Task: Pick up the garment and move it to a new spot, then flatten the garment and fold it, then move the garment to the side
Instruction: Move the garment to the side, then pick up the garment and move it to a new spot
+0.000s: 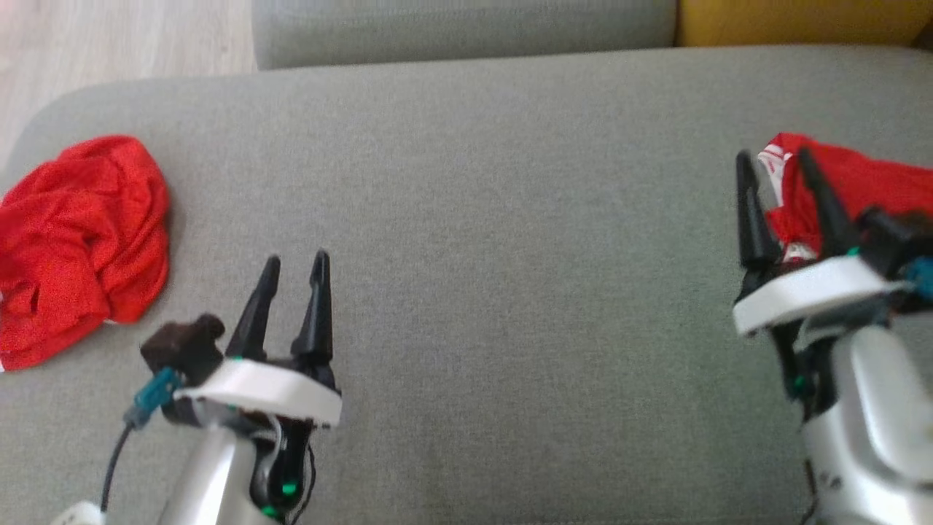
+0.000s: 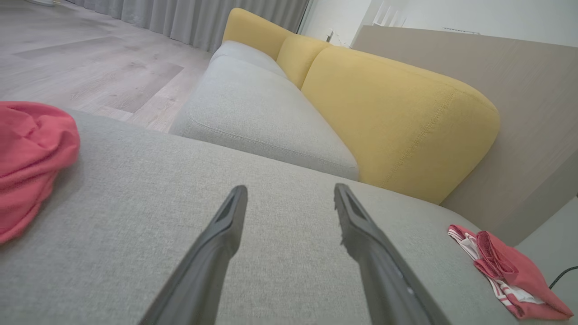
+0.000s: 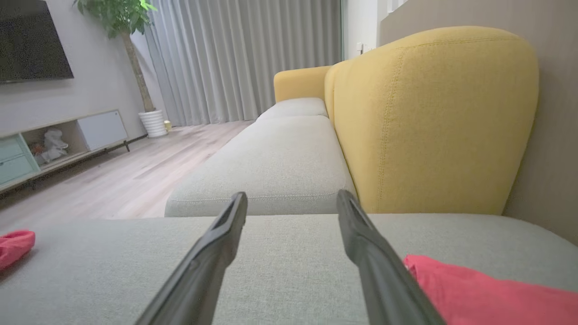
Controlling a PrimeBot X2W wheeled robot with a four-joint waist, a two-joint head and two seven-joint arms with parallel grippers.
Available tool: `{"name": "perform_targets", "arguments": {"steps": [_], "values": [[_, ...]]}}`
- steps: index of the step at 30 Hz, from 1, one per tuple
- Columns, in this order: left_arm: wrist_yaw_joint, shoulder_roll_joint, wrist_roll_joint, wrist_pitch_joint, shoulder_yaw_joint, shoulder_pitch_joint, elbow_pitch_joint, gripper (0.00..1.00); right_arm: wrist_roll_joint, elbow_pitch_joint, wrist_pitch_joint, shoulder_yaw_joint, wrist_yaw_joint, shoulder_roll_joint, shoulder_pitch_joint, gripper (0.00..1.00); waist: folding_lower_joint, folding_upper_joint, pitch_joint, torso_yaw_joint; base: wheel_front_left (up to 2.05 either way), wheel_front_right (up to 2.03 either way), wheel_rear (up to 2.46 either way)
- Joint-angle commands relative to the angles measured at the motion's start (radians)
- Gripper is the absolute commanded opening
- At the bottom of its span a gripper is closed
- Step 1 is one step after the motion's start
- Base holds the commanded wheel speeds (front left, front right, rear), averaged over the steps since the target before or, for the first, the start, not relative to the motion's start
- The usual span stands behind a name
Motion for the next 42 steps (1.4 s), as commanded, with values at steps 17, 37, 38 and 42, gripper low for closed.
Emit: {"name": "perform_targets", "arguments": {"steps": [17, 37, 38, 42], "values": [[0.017, 0.009, 0.001, -0.012, 0.047, 0.076, -0.056, 1.0, -0.093, 0.0, -0.147, 0.011, 0.007, 0.095, 0.156, 1.0, 0.0001, 0.0, -0.063, -0.019, 0.0, 0.0, 0.0], [0.023, 0.009, -0.01, -0.012, 0.055, 0.064, -0.062, 1.0, -0.069, 0.0, -0.147, 0.031, 0.007, 0.103, 0.16, 1.0, 0.0001, 0.0, -0.052, 0.035, 0.0, 0.0, 0.0], [0.024, 0.009, -0.01, -0.012, 0.055, 0.062, -0.063, 1.0, -0.067, 0.0, -0.146, 0.035, 0.007, 0.103, 0.161, 1.0, 0.0001, 0.0, -0.052, 0.049, 0.0, 0.0, 0.0], [0.027, 0.009, -0.014, -0.012, 0.06, 0.057, -0.068, 1.0, -0.064, -0.002, -0.142, 0.047, 0.007, 0.103, 0.162, 1.0, 0.0001, 0.0, -0.049, 0.117, 0.0, 0.0, 0.0]]}}
